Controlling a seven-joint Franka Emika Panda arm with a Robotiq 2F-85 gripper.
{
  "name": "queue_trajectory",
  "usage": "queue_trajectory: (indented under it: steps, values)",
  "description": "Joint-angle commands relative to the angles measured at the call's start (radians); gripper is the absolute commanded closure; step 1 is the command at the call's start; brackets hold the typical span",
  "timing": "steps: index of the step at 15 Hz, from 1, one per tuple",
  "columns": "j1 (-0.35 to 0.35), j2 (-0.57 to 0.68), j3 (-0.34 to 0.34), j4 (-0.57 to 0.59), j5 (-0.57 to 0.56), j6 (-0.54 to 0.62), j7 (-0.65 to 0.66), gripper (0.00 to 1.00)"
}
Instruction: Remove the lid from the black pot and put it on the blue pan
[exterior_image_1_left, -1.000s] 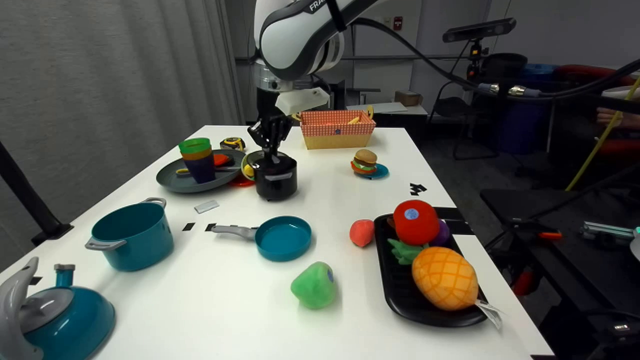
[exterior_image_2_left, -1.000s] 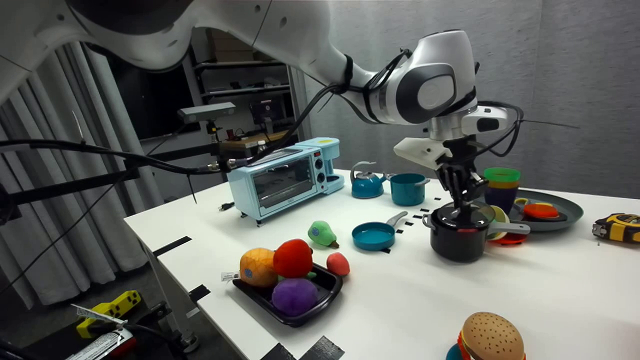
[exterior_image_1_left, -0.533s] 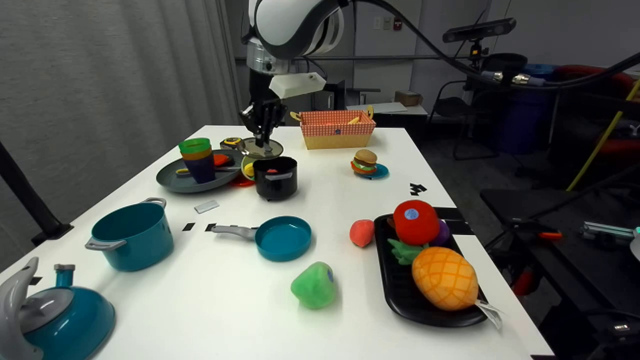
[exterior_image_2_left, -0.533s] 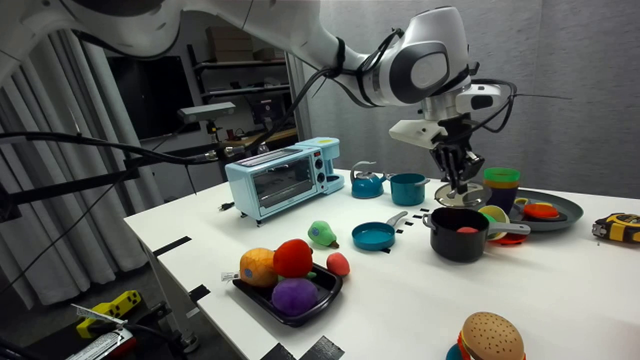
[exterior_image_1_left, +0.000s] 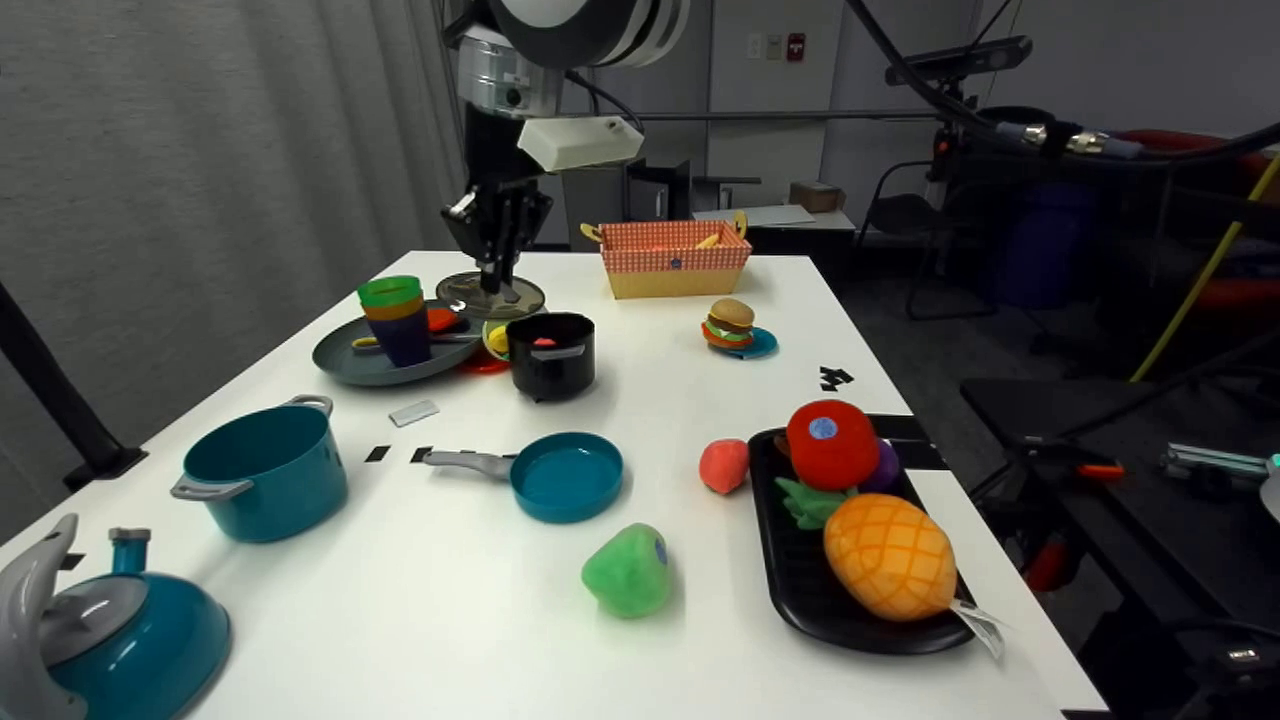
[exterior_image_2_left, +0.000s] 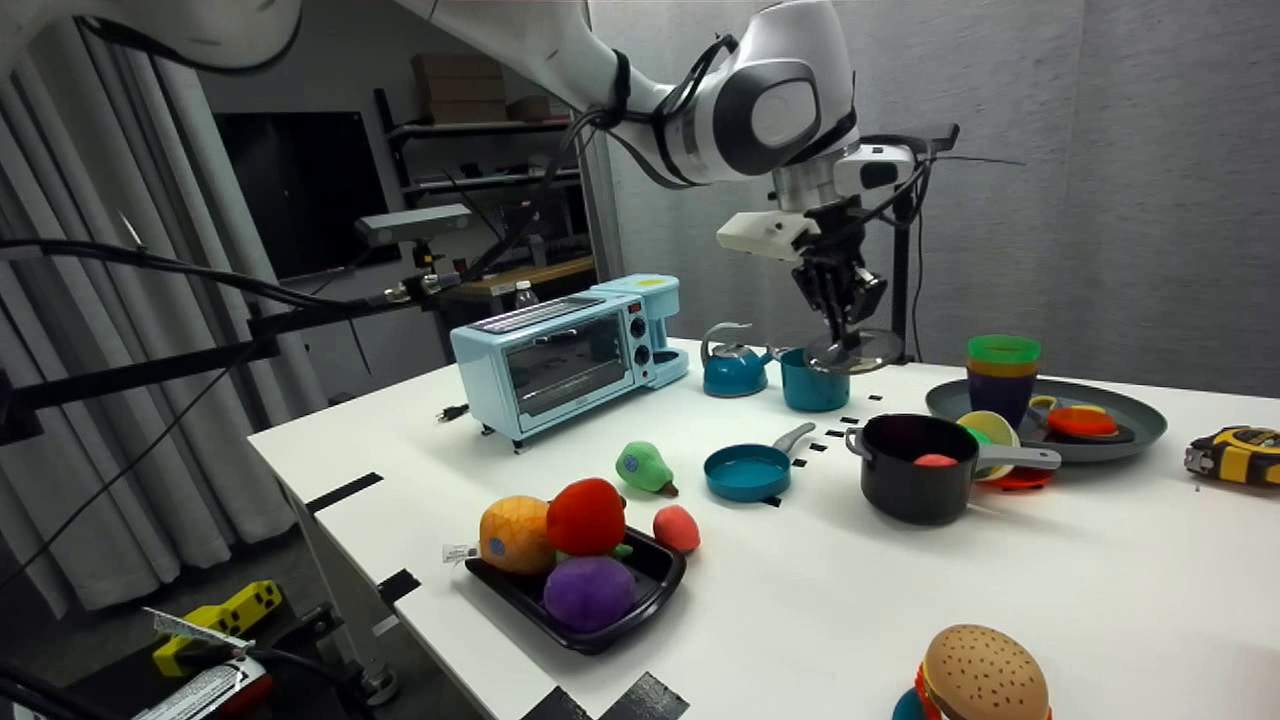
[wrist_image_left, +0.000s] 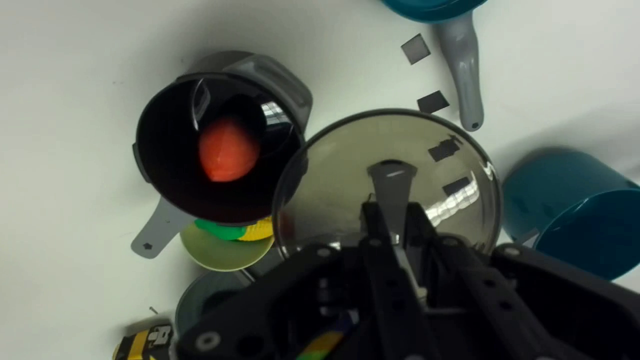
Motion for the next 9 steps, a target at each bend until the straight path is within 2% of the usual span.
queue_trajectory:
  steps: [1,9]
  values:
    - [0.036,-0.088,0.021,-0.134,-0.018,0.038,-0.027,0.96]
    - [0.094,-0.140,0.048,-0.276,-0.038,0.094,-0.040,0.96]
